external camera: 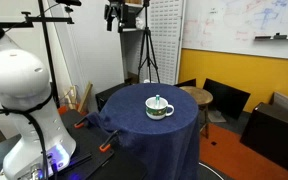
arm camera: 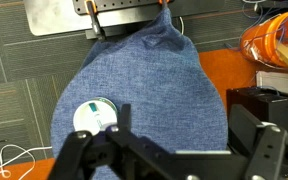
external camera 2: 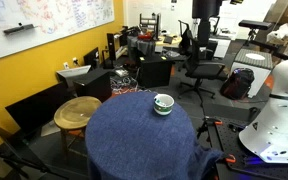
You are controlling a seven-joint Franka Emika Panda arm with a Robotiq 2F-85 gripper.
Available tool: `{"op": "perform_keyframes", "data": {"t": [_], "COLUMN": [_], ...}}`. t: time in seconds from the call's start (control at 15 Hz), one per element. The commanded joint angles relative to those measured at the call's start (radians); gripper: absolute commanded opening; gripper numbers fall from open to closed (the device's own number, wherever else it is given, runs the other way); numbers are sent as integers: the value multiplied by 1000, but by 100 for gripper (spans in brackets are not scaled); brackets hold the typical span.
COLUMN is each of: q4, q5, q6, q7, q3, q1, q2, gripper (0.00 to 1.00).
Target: Put the marker in the mug on the table
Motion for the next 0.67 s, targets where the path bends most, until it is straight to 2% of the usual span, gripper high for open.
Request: {"op": "perform_keyframes", "data": {"t": [0.0,0.33,0.6], "q4": [3,-2,-19], "q5": [3,-4,-79], "q6": [-3,2,31], "q7": [-3,-10,-127], "q3": [8,8,-5], "q1": [-10,-10,-5], "q2": [1,-4,-17], "gripper": [100,100,100]}}
